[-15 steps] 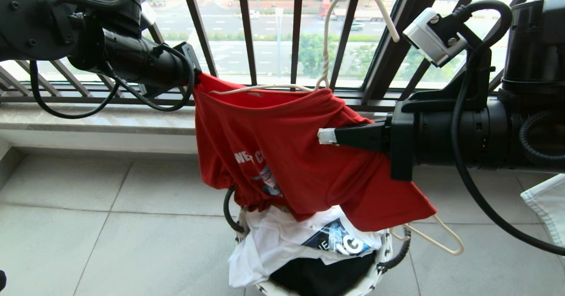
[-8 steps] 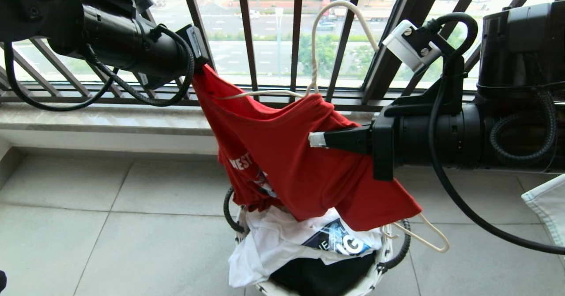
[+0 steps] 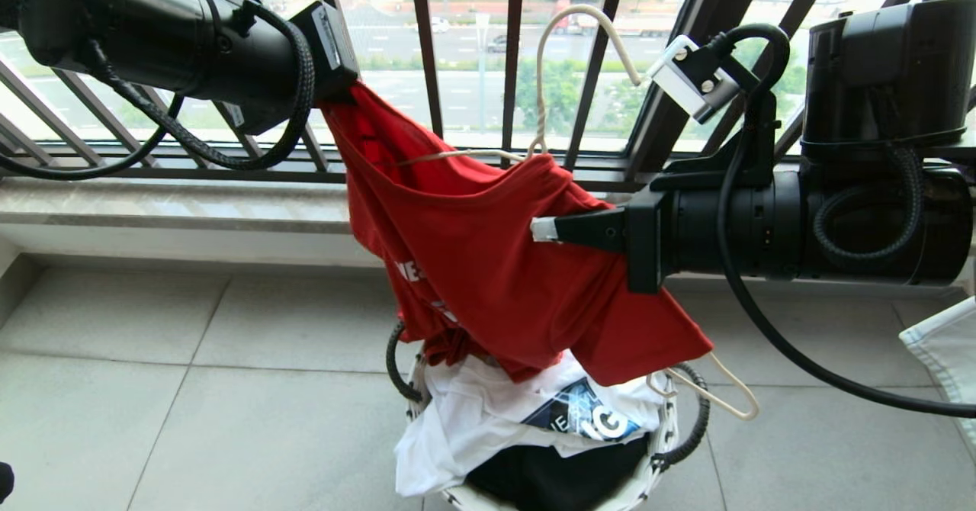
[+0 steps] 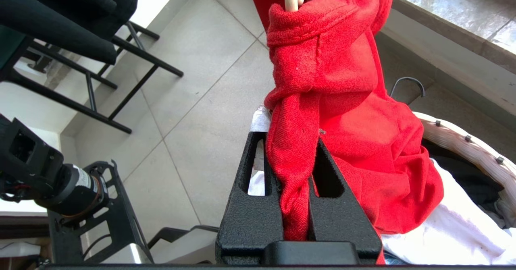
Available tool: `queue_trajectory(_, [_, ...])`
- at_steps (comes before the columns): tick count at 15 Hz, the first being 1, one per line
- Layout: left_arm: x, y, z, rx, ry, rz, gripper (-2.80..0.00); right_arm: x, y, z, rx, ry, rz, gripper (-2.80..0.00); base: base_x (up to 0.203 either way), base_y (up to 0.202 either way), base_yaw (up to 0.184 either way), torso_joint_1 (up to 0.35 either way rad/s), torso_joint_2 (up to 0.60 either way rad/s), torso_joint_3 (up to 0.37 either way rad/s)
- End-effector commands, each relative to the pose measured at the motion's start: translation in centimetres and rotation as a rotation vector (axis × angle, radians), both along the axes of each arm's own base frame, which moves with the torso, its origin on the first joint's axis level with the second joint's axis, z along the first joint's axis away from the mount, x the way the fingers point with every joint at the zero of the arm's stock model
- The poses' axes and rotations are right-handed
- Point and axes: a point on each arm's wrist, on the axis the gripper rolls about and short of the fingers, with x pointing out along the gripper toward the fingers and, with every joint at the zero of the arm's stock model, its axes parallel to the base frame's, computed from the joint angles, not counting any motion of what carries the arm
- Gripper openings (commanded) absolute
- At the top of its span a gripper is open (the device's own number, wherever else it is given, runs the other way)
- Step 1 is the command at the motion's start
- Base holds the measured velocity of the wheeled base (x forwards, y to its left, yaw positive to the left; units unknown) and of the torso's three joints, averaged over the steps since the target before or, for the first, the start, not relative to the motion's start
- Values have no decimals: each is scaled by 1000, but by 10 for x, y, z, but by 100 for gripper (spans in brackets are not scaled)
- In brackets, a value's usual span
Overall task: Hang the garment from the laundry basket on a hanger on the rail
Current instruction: Hang the clothes on the clothes rack
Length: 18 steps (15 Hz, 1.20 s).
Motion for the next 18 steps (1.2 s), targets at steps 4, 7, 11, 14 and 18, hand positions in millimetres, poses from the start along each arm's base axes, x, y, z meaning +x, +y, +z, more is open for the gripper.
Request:
queue_trajectory(4, [-9,-17,2,-7,-12,-63,-280,3,5,7,67,49,1,-280,0,0,0,0,0,0])
queue_trajectory(7, [-14,-26,5,-21,-36,-100,-280,14,14,-3,78,49,2,-280,0,0,0,0,0,0])
queue_trajectory(11, [-26,-42,6,-19,-43,-147,-280,27,25,-9,156,64,-4,-280,0,0,0,0,0,0])
queue_trajectory(14, [-36,-56,5,-16,-45,-186,-280,38,34,-19,222,32,-2,-280,0,0,0,0,0,0])
queue_trajectory(18, [-41,-69,3,-8,-39,-215,-280,44,39,-28,343,-14,10,-280,0,0,0,0,0,0])
